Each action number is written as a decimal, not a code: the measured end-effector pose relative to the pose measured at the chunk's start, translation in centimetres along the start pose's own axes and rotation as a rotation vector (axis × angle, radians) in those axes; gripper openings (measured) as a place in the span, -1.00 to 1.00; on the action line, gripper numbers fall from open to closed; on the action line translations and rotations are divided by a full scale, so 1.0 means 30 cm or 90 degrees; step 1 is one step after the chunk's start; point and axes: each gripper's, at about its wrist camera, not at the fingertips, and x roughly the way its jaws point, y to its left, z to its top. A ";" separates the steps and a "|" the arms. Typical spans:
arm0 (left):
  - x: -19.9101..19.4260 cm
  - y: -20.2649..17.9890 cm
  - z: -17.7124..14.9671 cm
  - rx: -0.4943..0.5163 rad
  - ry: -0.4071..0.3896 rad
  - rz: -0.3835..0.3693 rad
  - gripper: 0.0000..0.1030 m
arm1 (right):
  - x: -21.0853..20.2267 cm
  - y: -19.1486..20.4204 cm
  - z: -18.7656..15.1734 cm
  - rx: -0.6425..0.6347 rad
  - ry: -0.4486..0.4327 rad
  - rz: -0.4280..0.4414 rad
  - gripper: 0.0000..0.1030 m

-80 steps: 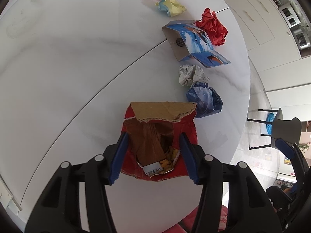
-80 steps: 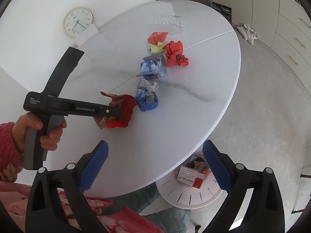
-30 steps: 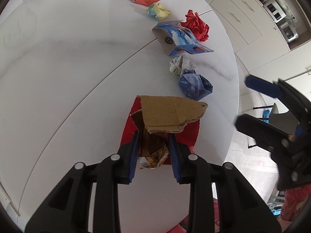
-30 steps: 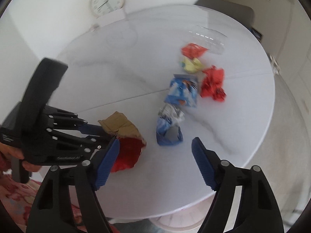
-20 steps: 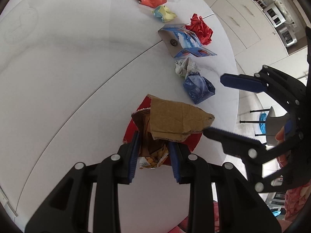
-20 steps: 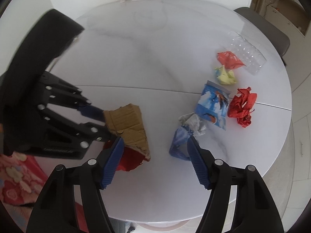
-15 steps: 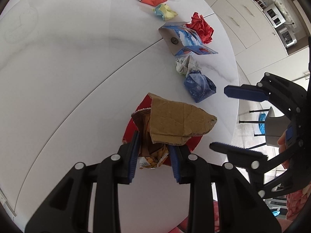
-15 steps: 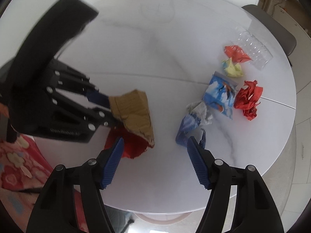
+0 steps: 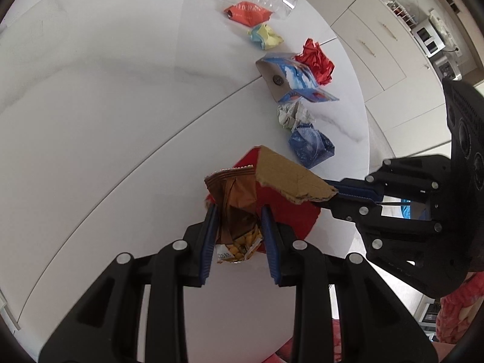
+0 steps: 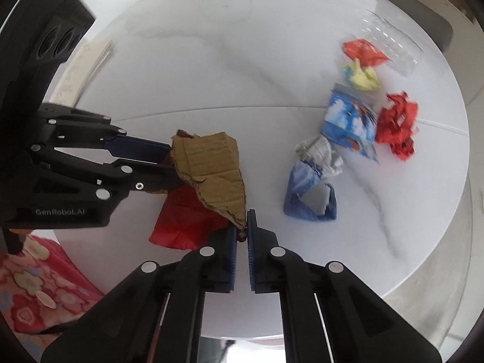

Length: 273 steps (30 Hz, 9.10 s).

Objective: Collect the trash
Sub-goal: 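Pull the red paper with cardboard off with the right tool while the left tool holds the brown wrapper, then drop the red paper and brown wrapper into the wastebasket with both tools, then grasp the blue crumpled bag on the table with the left tool, then grasp the grey crumpled paper with the right tool while the left tool holds the blue bag, then drop the grey paper and blue bag into the wastebasket with both tools, then move back to the table and grasp the blue bird-printed box with the left tool, then grasp the red crumpled paper with the right tool while the left tool holds the box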

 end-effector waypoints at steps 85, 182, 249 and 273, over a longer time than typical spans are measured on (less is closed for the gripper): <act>-0.111 -0.429 -0.035 0.038 -0.120 0.147 0.85 | -0.505 -0.352 -0.559 0.300 -0.181 -0.165 0.95; -0.115 -0.537 -0.166 0.131 -0.063 0.041 -0.31 | -0.062 -0.236 -0.647 0.273 -0.021 -0.083 0.60; 0.209 -0.309 0.371 -0.066 -0.044 0.143 0.45 | -0.350 -0.504 -0.545 0.443 -0.119 -0.144 0.95; -0.028 -0.147 0.192 -0.051 -0.090 0.129 0.03 | 0.018 -0.489 0.252 0.262 -0.061 -0.150 0.72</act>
